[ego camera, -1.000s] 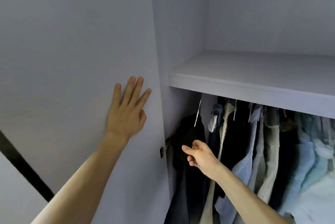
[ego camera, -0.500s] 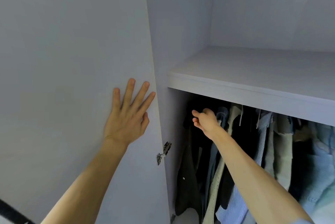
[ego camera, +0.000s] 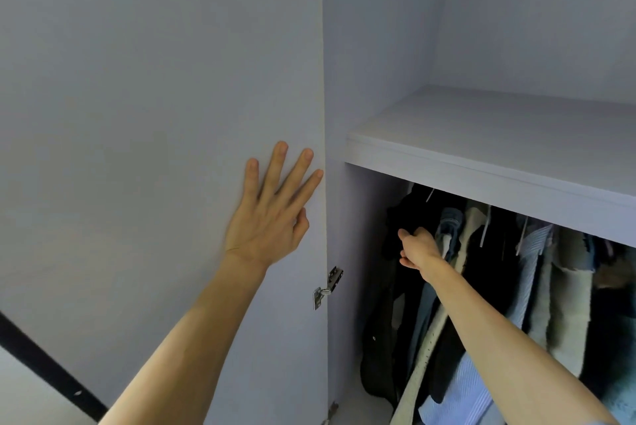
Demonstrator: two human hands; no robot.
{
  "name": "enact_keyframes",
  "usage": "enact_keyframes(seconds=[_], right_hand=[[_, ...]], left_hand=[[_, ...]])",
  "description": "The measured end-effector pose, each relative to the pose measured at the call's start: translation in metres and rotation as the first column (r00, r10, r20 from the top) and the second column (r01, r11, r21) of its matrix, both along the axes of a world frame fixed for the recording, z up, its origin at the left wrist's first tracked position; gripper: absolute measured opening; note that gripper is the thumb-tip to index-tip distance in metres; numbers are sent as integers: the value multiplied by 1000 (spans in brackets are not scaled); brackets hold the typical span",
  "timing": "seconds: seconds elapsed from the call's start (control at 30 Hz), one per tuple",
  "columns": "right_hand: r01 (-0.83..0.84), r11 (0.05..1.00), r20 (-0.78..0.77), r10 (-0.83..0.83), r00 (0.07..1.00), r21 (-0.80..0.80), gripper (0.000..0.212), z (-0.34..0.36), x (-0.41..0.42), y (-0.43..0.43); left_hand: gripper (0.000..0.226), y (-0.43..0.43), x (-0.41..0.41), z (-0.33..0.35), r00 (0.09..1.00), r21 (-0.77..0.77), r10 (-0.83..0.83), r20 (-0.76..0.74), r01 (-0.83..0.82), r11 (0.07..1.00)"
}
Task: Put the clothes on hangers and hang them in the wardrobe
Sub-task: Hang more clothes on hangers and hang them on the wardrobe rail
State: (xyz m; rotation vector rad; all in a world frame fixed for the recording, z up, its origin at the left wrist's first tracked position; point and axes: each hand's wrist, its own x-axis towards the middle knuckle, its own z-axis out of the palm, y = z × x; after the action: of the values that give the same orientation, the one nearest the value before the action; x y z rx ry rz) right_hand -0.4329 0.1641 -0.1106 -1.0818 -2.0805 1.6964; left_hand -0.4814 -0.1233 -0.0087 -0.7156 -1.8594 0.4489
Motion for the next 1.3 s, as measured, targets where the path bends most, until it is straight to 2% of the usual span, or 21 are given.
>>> enact_keyframes(seconds=[0.1,0.17,0.2,0.33,0.43,0.53,0.6,0.7,0.77,0.8,0.9,0.93,1.03,1.17,1.23,1.3], right_hand=[[-120,962,198,71,978,246,48,-4,7,-1],[-228,875,320,89,943,427,48,-7,12,-5],[-265,846,340,107,934,462,47,-8,17,-10],[-387,815,338,252,907,432,63,-9,51,-39],[-472,778,298,374,878,414,61,-12,78,-61],[-605,665,325,510,796,438,56,-16,109,-88],[-681,561,370,576,729,470,53,-19,132,-111],[-738,452,353,672,651,501,48,-25,165,-149],[-759,371,348,722,598,535,45,-32,182,-178],[-768,333,350,742,571,548,44,-37,191,-194],[-788,244,343,799,494,566,40,-50,215,-248],[-798,214,340,821,460,564,40,-54,224,-268],[-817,76,334,888,317,572,37,-65,253,-334],[-794,-165,352,933,66,586,34,-78,299,-420],[-773,-253,351,935,-41,582,32,-78,328,-460],[-743,-341,358,922,-145,576,31,-78,358,-497]], left_hand=[[67,2,2,-2,999,9,1,34,-1,1000],[67,2,2,-1,999,10,6,50,-7,1000],[67,1,2,0,998,6,16,60,-16,1000],[68,0,7,0,992,-29,49,117,-46,999],[68,-11,16,-16,980,-90,41,194,-24,996],[72,-39,38,-56,942,-93,21,335,11,996],[76,-68,61,-86,895,-57,27,445,-2,998],[84,-117,106,-124,791,49,32,612,-78,996],[89,-151,148,-148,672,62,90,735,-199,978],[89,-169,172,-160,585,62,125,801,-289,955],[72,-235,253,-192,294,46,148,944,-562,826],[65,-260,282,-202,237,48,132,962,-628,777],[56,-333,372,-225,145,81,59,988,-792,606],[68,-411,494,-245,-32,-36,18,999,-950,311],[67,-434,555,-250,-69,-65,-16,997,-979,193],[54,-447,612,-253,-81,-76,-61,995,-994,75]])
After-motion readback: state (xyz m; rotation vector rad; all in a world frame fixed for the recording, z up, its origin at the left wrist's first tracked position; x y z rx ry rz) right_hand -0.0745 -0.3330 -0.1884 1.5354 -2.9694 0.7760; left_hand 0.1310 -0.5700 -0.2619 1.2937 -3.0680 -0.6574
